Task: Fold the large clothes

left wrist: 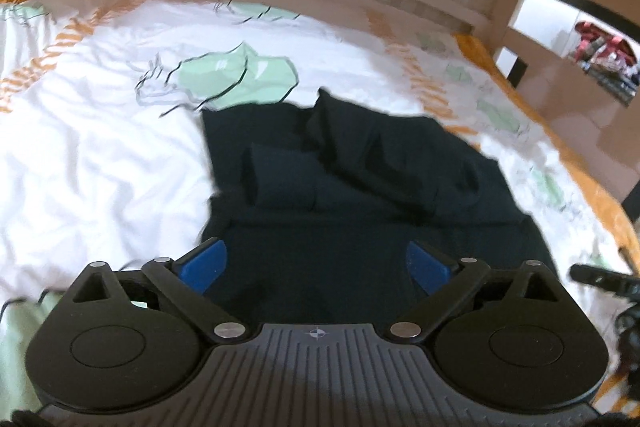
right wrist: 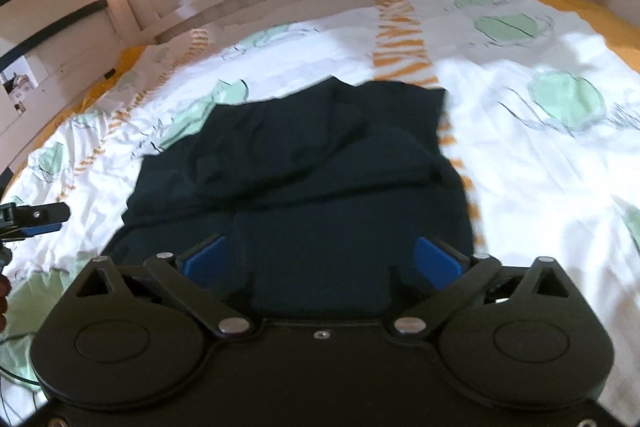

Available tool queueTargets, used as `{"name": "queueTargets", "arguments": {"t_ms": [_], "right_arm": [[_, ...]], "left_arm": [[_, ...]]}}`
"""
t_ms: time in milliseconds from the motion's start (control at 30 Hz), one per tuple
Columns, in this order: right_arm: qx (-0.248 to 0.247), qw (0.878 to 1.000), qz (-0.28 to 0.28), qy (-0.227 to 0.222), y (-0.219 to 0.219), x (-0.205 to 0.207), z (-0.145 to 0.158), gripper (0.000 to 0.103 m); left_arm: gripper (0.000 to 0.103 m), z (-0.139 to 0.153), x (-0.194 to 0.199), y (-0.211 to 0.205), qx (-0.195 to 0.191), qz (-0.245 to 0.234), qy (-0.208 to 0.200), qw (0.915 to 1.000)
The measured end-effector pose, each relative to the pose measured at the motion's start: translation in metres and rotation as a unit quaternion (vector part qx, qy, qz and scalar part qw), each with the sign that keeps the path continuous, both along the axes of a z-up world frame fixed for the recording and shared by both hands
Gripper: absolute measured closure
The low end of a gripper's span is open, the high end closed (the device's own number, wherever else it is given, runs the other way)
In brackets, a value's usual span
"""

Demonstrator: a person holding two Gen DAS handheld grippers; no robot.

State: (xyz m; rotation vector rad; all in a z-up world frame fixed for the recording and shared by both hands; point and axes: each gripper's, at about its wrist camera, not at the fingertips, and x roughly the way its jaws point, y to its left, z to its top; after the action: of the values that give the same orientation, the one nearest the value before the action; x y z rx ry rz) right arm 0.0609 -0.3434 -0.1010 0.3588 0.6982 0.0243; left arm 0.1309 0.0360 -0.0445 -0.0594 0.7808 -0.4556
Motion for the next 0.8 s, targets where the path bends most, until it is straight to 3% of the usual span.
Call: {"name": "queueTargets", "arguments": {"t_ms": [233,400,567,800], "right_arm": [[0.008,0.997,-0.053,0.059,-0.024,-0.032,-0.013,0.001],[0.074,0.987,-0.086,0.115,-0.044,-0.040,-0.031,0.001],[0.090,0.986,-0.059,0.127,-0.042,-0.042,-0.041,0.001],[0.073,0.987,-0.006,0.140,-0.027,-0.038,-0.052,0.000]], "left_arm": [[0.000,-0.032,-0.023,0.016,0.034,0.002,0.047,0.9983],[0.000,-0.054,-0.037,0.031,0.045,0.019,0.087,0.9950],[0.000,-0.065,-0.037,0.031,0.055,0.019,0.113,0.9919],[0.000,-0.079,-0.029,0.024,0.060,-0.001,0.136,0.9889]]}}
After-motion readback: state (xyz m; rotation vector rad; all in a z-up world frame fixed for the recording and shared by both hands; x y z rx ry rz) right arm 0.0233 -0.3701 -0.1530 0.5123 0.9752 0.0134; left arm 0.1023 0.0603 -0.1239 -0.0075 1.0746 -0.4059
